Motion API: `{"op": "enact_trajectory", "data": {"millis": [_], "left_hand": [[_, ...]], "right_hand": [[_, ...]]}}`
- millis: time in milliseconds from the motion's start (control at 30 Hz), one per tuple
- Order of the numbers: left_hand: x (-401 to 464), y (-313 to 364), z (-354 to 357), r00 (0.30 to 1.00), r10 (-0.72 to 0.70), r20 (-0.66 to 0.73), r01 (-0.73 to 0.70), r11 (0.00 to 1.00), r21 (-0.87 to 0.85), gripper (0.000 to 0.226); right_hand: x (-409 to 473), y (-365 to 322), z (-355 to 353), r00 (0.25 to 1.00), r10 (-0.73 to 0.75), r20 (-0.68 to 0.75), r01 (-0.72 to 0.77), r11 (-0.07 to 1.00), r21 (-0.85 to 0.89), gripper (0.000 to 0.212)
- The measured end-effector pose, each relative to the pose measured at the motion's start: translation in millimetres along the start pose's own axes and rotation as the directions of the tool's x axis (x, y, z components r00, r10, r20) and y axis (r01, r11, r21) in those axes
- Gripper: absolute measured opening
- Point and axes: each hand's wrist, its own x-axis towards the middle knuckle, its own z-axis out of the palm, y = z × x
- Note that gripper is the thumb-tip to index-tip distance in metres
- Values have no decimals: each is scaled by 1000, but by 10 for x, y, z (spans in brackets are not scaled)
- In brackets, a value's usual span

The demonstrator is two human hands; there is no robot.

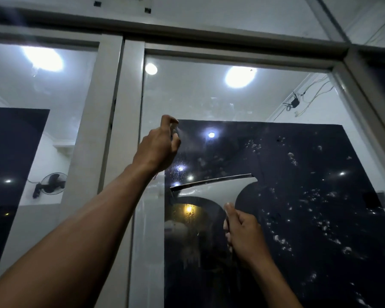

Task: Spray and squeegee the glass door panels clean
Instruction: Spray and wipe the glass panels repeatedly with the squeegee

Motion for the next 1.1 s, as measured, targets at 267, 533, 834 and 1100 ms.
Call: {"op": "enact_trajectory", "data": {"millis": [267, 533, 834, 1100], "left_hand": [[-10, -89, 94, 997, 11, -82, -15, 999, -46, 36], [-43, -222, 20, 996, 29, -88, -33, 998, -50, 36], [-168, -280, -77, 991, 41, -129, -51, 996, -78, 39], [-333, -193, -148, 994, 27, -102, -38, 993, -111, 39]], "right_hand": [[183, 30, -74, 1000, 2, -26, -2, 1000, 22, 55], [850, -383, 226, 993, -62, -98, 54, 995, -83, 57], [1435, -838, 536, 992, 104, -68, -115, 976, -184, 64], [493, -272, 518, 967, 244, -76, -254, 946, -201, 62]]}}
